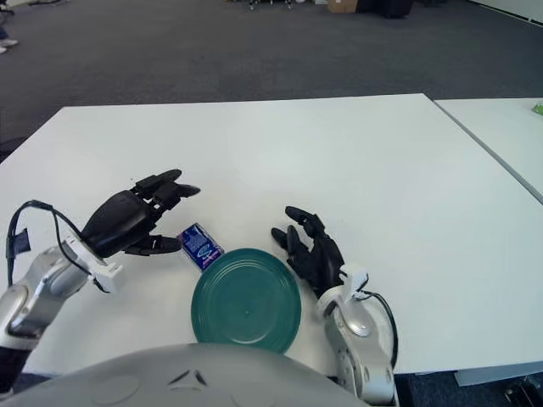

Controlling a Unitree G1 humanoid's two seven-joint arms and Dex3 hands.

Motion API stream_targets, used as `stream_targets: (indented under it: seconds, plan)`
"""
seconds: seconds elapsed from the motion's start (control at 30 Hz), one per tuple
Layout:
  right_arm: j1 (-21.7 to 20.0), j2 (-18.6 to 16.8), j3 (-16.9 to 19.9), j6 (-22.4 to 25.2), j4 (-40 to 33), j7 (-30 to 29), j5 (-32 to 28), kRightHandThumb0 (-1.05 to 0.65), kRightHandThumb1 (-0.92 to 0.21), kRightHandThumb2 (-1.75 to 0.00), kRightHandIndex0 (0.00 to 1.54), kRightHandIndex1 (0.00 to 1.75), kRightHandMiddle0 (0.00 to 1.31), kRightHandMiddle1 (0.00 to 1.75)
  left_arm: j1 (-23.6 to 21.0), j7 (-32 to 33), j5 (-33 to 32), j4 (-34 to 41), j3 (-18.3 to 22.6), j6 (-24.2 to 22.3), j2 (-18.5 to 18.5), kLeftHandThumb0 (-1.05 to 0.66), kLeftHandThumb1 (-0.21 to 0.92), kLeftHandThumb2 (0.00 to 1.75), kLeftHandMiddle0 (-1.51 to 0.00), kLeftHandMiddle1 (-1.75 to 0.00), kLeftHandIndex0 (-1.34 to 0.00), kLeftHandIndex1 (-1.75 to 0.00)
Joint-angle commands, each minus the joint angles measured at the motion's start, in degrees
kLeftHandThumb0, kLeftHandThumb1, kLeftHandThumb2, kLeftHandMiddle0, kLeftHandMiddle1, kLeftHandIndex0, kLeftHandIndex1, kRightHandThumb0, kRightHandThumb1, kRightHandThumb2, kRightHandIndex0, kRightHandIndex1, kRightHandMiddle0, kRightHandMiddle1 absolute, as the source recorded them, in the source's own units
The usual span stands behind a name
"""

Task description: Put the gum into the plate.

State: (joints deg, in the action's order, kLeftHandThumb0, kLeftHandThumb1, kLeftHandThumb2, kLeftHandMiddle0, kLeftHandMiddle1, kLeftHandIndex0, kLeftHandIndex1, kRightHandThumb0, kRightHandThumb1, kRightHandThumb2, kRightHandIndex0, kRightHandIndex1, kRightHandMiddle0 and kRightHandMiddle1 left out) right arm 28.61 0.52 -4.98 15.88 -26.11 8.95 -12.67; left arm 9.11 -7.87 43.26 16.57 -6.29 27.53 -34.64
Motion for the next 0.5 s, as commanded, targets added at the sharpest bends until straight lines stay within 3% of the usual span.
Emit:
stream_targets:
  seconds: [0.0, 0.23, 0.47]
  plan:
    - [9.5, 1.9, -0.7, 2.1, -1.8, -0.1, 0.1, -0.61, -0.92, -0.67, 0.63, 0.17, 0.10, 0.86, -4.6, -1.4, 2.6, -3.8, -1.9, 1.9, -3.0, -0.76, 0.88, 0.18, -0.25, 0.00, 0.00, -0.86]
    - [7.4, 2.1, 0.8, 2.4, 1.4, 0.0, 0.0, -0.59, -0.92, -0.64, 0.64, 0.19, 0.11, 0.85, -9.5, 0.6, 7.7, -8.6, -7.1, 3.4, -1.2, -0.76, 0.90, 0.18, -0.25, 0.00, 0.00, -0.81]
    - [6.8, 1.7, 1.5, 0.9, 3.5, 0.1, 0.6, -0.59, -0.92, -0.64, 0.63, 0.19, 0.10, 0.84, -11.5, 2.6, 10.2, -12.3, -10.3, 4.4, -1.1, -0.77, 0.92, 0.18, -0.25, 0.00, 0.00, -0.78]
